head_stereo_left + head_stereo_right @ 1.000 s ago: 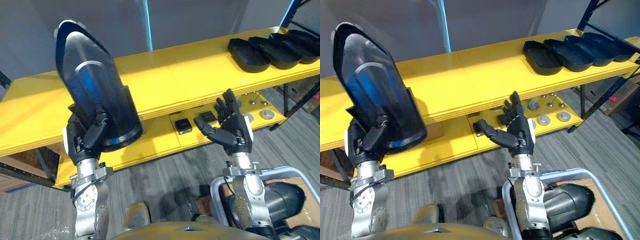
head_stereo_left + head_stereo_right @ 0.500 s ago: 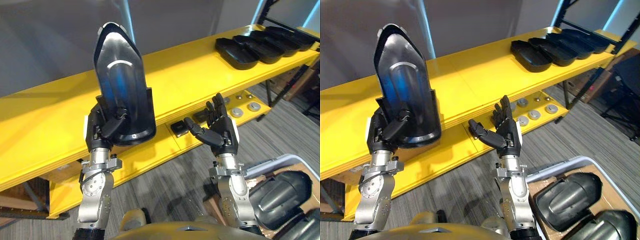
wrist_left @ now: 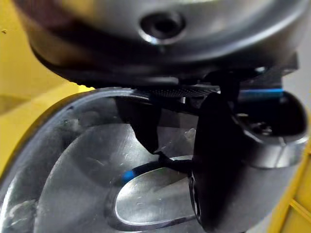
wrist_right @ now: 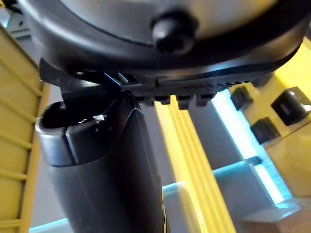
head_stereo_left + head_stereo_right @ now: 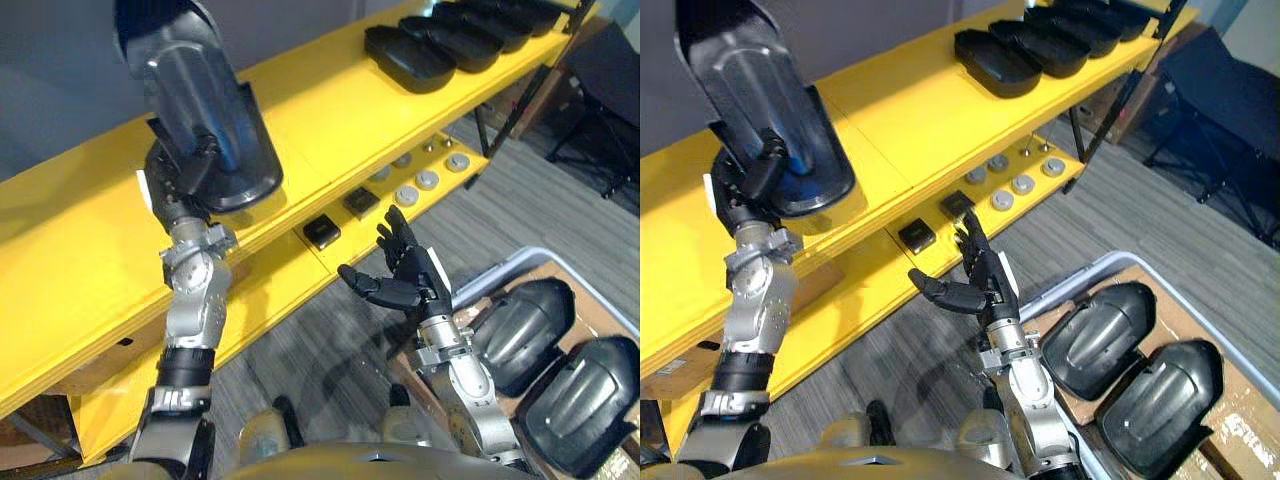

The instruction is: Walk over and take three plastic housings, then place them on the shelf

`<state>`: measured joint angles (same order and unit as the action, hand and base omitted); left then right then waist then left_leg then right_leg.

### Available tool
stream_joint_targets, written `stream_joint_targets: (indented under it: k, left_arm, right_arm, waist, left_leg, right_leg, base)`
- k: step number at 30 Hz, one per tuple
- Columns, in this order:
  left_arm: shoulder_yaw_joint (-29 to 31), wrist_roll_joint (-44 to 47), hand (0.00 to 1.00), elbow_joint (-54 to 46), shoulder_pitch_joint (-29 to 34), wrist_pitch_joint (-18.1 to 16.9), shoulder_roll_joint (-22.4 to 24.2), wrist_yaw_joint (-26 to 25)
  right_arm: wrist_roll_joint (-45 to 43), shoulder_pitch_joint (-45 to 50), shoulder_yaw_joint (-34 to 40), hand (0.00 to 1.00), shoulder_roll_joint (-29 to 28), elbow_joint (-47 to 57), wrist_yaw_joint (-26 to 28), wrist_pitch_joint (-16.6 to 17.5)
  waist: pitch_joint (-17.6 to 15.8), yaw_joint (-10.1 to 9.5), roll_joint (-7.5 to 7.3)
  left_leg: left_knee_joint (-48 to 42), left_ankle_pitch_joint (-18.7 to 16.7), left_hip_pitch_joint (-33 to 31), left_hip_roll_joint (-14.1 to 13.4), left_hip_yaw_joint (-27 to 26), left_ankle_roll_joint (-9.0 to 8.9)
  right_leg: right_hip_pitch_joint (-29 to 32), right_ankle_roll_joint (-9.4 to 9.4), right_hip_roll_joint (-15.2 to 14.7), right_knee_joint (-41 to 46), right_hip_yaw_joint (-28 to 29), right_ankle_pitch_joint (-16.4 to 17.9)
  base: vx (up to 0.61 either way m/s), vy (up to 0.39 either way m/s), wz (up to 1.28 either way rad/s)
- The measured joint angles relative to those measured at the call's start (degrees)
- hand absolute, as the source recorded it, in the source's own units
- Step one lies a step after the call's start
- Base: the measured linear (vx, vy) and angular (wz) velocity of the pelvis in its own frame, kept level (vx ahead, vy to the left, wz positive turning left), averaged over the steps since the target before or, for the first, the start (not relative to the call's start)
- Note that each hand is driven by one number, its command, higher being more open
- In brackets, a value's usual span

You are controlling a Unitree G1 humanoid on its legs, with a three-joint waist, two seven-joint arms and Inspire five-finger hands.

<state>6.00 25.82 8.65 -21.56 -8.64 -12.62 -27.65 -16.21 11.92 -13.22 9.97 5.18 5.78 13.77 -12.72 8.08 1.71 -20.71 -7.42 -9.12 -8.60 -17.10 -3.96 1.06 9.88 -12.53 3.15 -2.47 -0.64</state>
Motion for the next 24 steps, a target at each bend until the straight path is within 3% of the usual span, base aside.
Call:
stream_joint_targets:
  k: [9, 14, 18, 24]
  left_arm:
    - [0.76, 8.25, 0.0, 11.54, -13.47, 3.01, -6.23, -4.43]
    - [0.1, 9.42, 0.0, 12.26, -14.88, 3.91, -6.7, -5.26]
    - [-0.83, 10.19, 0.0, 13.92, -19.77, 4.23, -8.27, -5.86]
    - [-1.9, 9.07, 0.0, 14.47, -21.48, 3.91, -9.44, -9.24]
  right_arm:
    - [-0.07, -0.89, -3.38, 1.0, 1.35, 4.99, -0.09, -1.06]
    - [-1.1, -1.21, -4.73, 1.0, 1.28, 5.06, -0.29, -1.05]
    - [-1.09, -1.61, -5.61, 1.0, 1.12, 5.69, -2.32, -1.06]
    - [-1.14, -1.59, -6.14, 1.0, 0.91, 6.33, -4.77, -1.03]
  waist:
    - [-5.15, 2.0, -0.8]
    - [-8.35, 2.48, -1.18]
    - [-10.81, 2.37, -1.36]
    - [-11.88, 2.34, -1.66]
  left_leg:
    - [1.21, 1.25, -0.62, -0.13, -1.42, 0.33]
    - [2.03, 1.94, -0.85, -0.23, -1.71, 0.33]
    - [2.1, 2.48, -1.64, -0.3, -1.62, 0.39]
    - [2.09, 2.92, -2.37, -0.31, -1.57, 0.52]
  right_leg:
    - [2.99, 0.05, 0.25, 1.65, 2.05, -0.06]
    - [3.77, -0.07, 0.53, 2.18, 2.78, -0.15]
    - [4.95, -0.12, 0.67, 3.21, 2.88, -0.13]
    - [5.96, -0.2, 0.68, 4.01, 2.93, -0.07]
  base:
    - [-0.02, 0.001, -0.07]
    - [0.0, -0.009, -0.04]
    - [-0.03, -0.003, 0.01]
    - [-0.02, 0.002, 0.0]
